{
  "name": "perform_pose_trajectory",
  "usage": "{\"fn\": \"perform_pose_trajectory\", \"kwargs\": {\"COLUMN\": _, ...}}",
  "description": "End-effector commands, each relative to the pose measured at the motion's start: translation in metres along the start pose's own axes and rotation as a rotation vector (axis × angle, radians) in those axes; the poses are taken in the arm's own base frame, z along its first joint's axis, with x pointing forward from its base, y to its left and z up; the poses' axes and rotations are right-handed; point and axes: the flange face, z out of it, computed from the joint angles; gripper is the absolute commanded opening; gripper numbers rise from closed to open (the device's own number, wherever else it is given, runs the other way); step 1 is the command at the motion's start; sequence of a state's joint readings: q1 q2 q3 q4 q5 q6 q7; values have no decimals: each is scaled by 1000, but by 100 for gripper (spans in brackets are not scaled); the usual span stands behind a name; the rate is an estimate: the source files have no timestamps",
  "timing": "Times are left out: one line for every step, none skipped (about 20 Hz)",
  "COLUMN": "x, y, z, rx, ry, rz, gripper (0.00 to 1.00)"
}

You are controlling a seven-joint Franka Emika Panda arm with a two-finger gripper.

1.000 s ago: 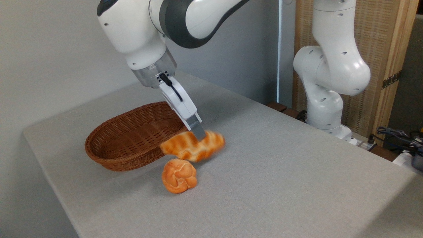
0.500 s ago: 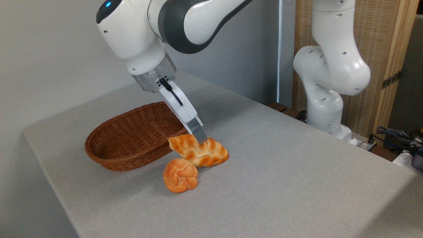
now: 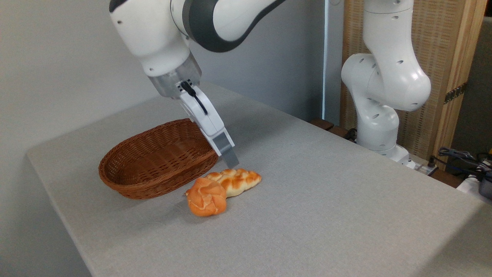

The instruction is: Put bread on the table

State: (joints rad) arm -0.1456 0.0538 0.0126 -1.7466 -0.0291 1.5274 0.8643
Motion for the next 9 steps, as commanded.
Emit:
{"fn": "perform_pose_trajectory", "kwargs": {"x": 3, "y": -5, "z": -37, "rx": 116, "ry": 93, "rz": -2, "gripper": 100}}
{"fn": "perform_pose_trajectory", "kwargs": {"x": 4, "y": -6, "z": -39, "rx": 130, "ry": 106, "rz": -9, "gripper": 100}}
{"fn": "perform_pose_trajectory", "kwargs": {"x": 7, "y": -9, "z": -43, "rx": 162, "ry": 135, "rz": -36, "gripper": 100}}
{"fn": "perform_pose_trajectory", "kwargs": {"x": 8, "y": -11, "z": -46, "rx": 180, "ry": 152, "rz": -55, "gripper": 100}}
{"fn": "perform_pose_trajectory", "kwargs": {"x": 10, "y": -14, "z": -52, "rx": 214, "ry": 191, "rz": -95, "gripper": 100}}
{"fn": "perform_pose_trajectory", "kwargs": {"x": 12, "y": -17, "z": -57, "rx": 242, "ry": 224, "rz": -131, "gripper": 100}}
{"fn": "perform_pose_trajectory", "kwargs": {"x": 12, "y": -20, "z": -60, "rx": 257, "ry": 242, "rz": -152, "gripper": 100}}
{"fn": "perform_pose_trajectory", "kwargs": {"x": 5, "y": -26, "z": -61, "rx": 263, "ry": 252, "rz": -169, "gripper": 100}}
{"fn": "perform_pose_trajectory", "kwargs": {"x": 2, "y": -28, "z": -61, "rx": 262, "ry": 254, "rz": -177, "gripper": 100}}
